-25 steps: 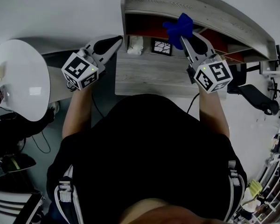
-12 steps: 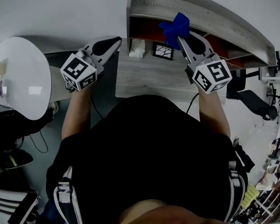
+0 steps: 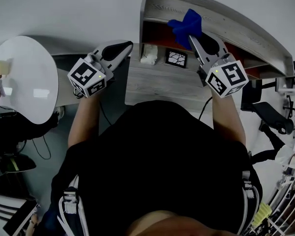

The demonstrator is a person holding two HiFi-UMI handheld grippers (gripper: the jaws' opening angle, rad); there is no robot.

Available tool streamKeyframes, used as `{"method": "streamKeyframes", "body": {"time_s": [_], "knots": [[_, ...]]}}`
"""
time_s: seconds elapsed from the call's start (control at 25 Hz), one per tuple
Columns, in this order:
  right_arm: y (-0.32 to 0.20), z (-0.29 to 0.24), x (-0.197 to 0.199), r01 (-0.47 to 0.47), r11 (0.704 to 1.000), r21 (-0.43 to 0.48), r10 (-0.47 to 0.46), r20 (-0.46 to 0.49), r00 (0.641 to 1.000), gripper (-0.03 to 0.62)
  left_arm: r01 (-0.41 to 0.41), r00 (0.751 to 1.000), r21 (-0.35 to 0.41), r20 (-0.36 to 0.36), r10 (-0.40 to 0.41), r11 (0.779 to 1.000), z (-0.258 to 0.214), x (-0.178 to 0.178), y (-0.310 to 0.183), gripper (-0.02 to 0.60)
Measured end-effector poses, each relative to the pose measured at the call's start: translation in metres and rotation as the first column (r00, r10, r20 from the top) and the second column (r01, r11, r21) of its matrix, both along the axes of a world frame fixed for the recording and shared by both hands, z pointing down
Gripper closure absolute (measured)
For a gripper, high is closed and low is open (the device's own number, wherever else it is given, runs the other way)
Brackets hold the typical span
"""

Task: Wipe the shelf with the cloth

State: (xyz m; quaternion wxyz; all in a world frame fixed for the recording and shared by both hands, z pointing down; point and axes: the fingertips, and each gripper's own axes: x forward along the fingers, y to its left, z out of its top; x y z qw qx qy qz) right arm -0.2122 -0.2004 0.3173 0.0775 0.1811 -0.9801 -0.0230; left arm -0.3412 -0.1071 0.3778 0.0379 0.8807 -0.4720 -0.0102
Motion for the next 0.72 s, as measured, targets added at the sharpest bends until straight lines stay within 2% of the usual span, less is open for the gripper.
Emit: {"method": "streamKeyframes", "body": {"time_s": [0.32,0.72], "knots": [[-0.009,-0.032,-0.035,0.044,0.998,0.041,-0.044,-0.02,0.999,0.536,-0.004,1.0,-0.002,0.004,0.004,1.0,0.001,0.001,0.004,0.565],[-0.042,-0.024,-0.08,0.078,0.992,-0.101,-0.092,-0.139,0.986,0.536,-0.01,1.0,-0.001,0.014,0.01,1.0,0.0,0.009,0.004,0.565]]}}
